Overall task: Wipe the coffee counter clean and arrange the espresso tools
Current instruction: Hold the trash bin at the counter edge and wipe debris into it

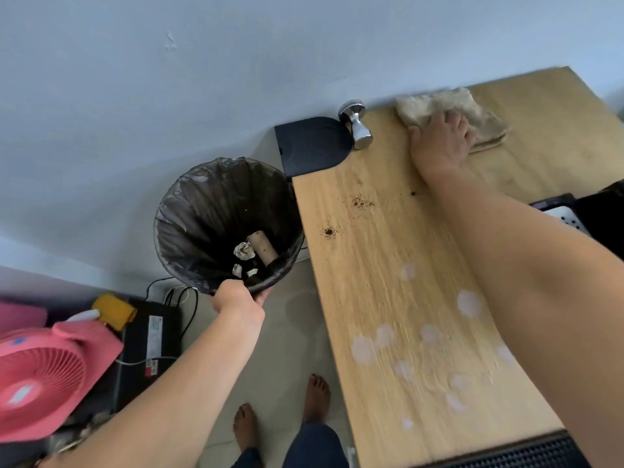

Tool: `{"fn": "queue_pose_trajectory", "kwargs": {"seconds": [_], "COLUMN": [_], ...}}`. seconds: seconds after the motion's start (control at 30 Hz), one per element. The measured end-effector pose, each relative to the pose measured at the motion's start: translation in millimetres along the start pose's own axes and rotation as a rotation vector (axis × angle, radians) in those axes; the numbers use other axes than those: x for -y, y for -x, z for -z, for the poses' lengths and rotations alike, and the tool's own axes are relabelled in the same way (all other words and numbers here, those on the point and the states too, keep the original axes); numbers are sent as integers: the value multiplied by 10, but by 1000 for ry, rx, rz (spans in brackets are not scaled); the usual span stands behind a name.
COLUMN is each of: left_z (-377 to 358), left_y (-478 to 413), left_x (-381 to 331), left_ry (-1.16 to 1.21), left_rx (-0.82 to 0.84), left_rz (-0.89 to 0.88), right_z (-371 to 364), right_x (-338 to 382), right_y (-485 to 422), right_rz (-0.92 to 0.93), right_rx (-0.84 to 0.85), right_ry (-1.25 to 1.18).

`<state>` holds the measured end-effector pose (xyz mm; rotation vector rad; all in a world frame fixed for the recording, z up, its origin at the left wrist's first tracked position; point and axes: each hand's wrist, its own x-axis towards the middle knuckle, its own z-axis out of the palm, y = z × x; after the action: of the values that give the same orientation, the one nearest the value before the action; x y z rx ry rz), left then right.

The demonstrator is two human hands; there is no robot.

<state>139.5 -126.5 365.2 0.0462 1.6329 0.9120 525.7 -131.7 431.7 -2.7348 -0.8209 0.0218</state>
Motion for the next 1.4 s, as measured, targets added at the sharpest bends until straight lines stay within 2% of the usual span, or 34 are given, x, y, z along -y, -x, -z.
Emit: {"fn": "queue_pose_trajectory", "kwargs": {"seconds": [0.1, 0.17, 0.27, 0.4, 0.43, 0.5, 0.6, 0.73, 0.8, 0.9, 1.0, 1.13, 1.4], "left_z": [-8, 9, 29, 41, 42, 55, 88, 163, 205, 292, 402, 517, 633], "left_y": [56, 30, -11, 67, 84, 151, 254, 270, 241, 201, 80, -22, -13], "left_x": [-23, -48, -107, -177, -188, -214, -242, -268, -272, -281, -286, -260, -293], "left_ry": [25, 11, 7, -15, -15, -7, -5, 5, 10, 16, -17, -52, -73], "left_rx": [-1, 1, 15, 41, 36, 36, 52, 58, 55, 60, 49, 54, 111], "left_rz": [17, 8, 10, 3, 1, 7, 25, 32, 26, 23, 32, 25, 50], "right_z": [73, 185, 441, 758, 829, 961, 1067, 1191, 1094, 846, 589, 356, 292], "right_x": [-16, -20, -51, -243, -298, -393, -553, -549, -511, -449, -374, -388, 55], "right_y": [-54, -71, -58, -14, 27, 152, 224, 542, 739, 973, 1121, 1186, 1482], "right_rz": [27, -12, -249, -562, -612, -634, -552, -256, -149, -83, 69, 69, -64], "right_rx": [-41, -65, -124, -123, -107, -67, -116, -195, -119, 105, 200, 296, 339], "right_ry": [75, 4, -366, -1077, -1188, -1252, -1089, -509, -336, -161, 82, 61, -97]}}
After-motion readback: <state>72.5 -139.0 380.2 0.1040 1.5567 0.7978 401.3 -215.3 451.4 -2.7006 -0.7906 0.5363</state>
